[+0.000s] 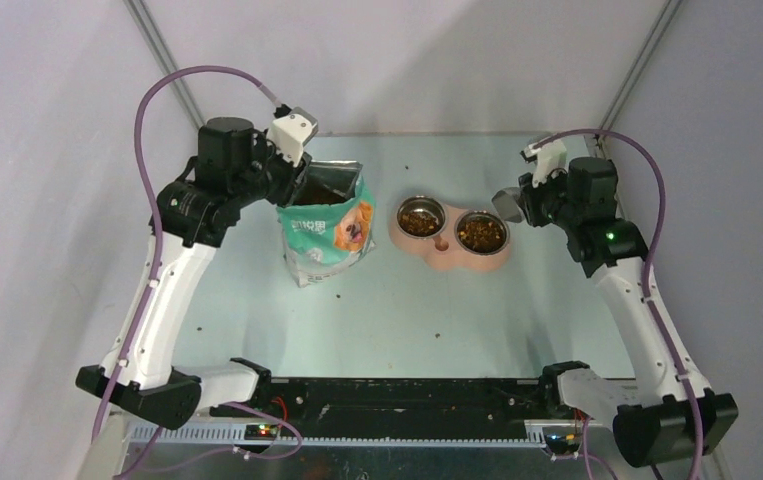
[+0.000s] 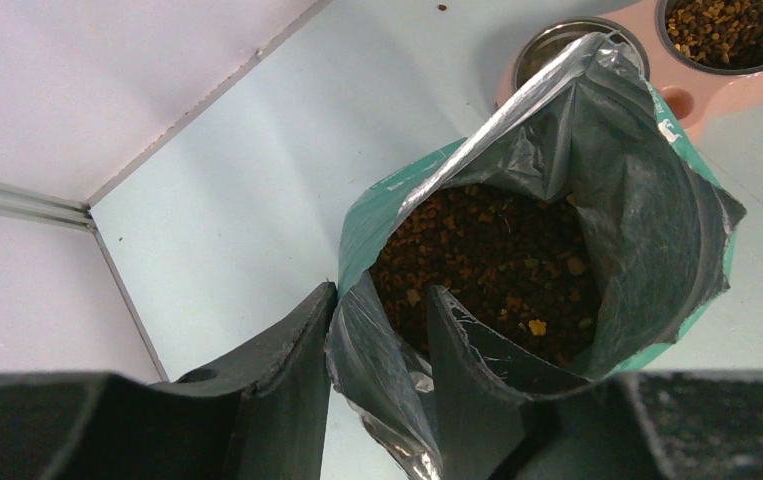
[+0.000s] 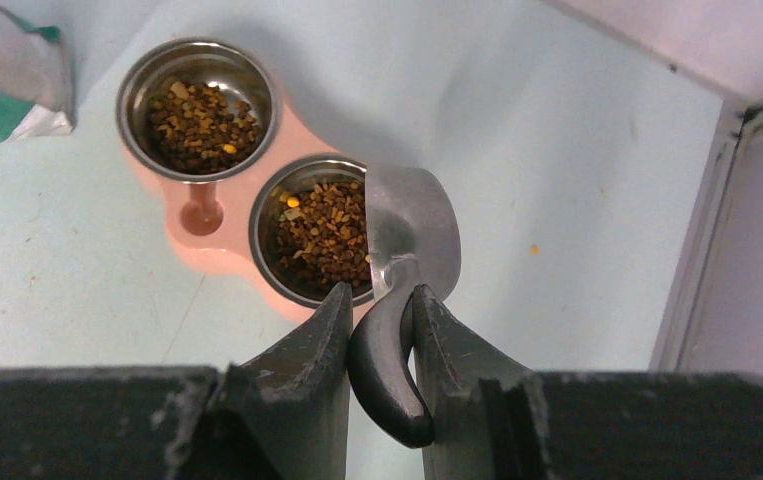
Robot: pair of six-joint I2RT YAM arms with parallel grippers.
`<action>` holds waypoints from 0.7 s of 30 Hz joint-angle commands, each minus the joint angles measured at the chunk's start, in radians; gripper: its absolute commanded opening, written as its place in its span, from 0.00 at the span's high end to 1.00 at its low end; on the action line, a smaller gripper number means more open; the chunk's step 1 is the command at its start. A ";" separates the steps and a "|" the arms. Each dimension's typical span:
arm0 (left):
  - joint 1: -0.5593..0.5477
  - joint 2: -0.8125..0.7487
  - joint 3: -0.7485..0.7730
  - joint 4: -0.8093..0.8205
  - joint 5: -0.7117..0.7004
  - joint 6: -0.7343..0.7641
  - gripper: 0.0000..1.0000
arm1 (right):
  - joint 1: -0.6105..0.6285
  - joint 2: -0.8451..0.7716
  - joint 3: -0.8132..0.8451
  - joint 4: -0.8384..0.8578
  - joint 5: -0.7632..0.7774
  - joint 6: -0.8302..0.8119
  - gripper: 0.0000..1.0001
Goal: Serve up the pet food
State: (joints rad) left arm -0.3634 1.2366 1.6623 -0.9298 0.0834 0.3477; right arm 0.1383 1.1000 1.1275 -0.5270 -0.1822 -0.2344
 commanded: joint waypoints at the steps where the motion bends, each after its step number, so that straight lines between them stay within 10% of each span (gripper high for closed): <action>1: -0.003 -0.009 0.045 0.020 0.016 -0.019 0.58 | 0.056 -0.066 0.048 -0.028 0.027 -0.084 1.00; 9: -0.003 -0.051 0.013 0.006 0.034 -0.029 0.57 | -0.042 -0.126 0.034 -0.091 -0.053 0.024 1.00; 21: -0.003 -0.036 -0.013 0.007 0.074 -0.068 0.59 | 0.033 0.004 0.587 -0.281 -0.369 0.296 1.00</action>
State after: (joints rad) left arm -0.3641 1.1999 1.6604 -0.9398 0.1173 0.3206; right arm 0.1001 1.1027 1.5768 -0.8337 -0.4343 -0.0471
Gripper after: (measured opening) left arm 0.405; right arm 0.272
